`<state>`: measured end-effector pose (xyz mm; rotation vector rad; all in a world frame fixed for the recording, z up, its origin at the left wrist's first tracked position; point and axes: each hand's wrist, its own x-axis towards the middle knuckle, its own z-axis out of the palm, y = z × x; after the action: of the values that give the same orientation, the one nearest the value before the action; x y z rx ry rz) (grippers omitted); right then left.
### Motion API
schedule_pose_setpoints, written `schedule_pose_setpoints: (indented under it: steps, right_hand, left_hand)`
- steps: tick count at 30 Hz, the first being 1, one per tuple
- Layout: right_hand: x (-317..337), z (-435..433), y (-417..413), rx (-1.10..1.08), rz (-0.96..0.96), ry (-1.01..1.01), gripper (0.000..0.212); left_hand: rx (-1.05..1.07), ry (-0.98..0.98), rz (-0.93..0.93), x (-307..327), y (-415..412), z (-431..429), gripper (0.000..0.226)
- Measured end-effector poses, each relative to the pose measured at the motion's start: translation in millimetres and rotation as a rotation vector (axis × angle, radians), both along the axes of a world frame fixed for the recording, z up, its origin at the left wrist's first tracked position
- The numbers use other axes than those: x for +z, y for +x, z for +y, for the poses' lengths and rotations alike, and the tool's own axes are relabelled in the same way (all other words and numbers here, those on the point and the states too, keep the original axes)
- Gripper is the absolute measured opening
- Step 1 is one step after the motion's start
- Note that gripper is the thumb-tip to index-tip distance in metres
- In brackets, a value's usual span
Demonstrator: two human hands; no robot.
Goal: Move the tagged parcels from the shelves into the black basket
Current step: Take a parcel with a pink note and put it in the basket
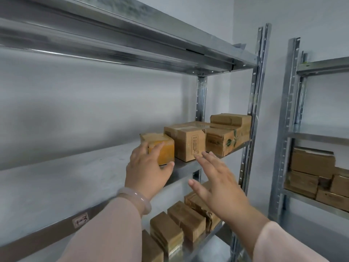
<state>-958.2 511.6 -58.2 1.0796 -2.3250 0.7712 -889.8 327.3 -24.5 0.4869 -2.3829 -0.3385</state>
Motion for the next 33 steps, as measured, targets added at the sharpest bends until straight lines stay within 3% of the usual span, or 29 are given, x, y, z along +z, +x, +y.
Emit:
schedule_pose_setpoints:
  steps: [9,12,17,21,26,30,33]
  right_hand:
    - [-4.2,-37.3,-49.4,0.208,-0.085,-0.113,0.065]
    - [2.7,-41.1,-61.5,0.272,-0.179,-0.217,0.063]
    - [4.3,-52.1,-76.3,0.413,-0.329,-0.417,0.045]
    - [2.5,-55.3,-85.6,0.512,-0.406,-0.457,0.04]
    - [14.3,-65.5,-89.2,0.642,-0.511,-0.467,0.038]
    - [25.4,-88.3,-82.6,0.734,-0.604,-0.316,0.06]
    - [28.4,-102.3,-73.9,0.84,-0.613,-0.283,0.072]
  left_hand:
    - [0.084,-0.044,-0.153,19.8,-62.3,-26.4,0.058]
    - [0.108,-0.046,-0.21,18.5,-70.7,-36.4,0.066]
    - [0.124,-0.088,-0.123,15.3,-71.2,-41.1,0.064]
    - [0.113,0.147,0.077,14.1,-63.7,-45.2,0.061]
    - [0.025,0.576,0.516,13.8,-39.2,-41.6,0.05]
    - [-0.081,0.874,0.757,3.4,-26.8,-27.7,0.053]
    - [-0.185,1.011,0.803,-1.7,-23.9,-12.0,0.057]
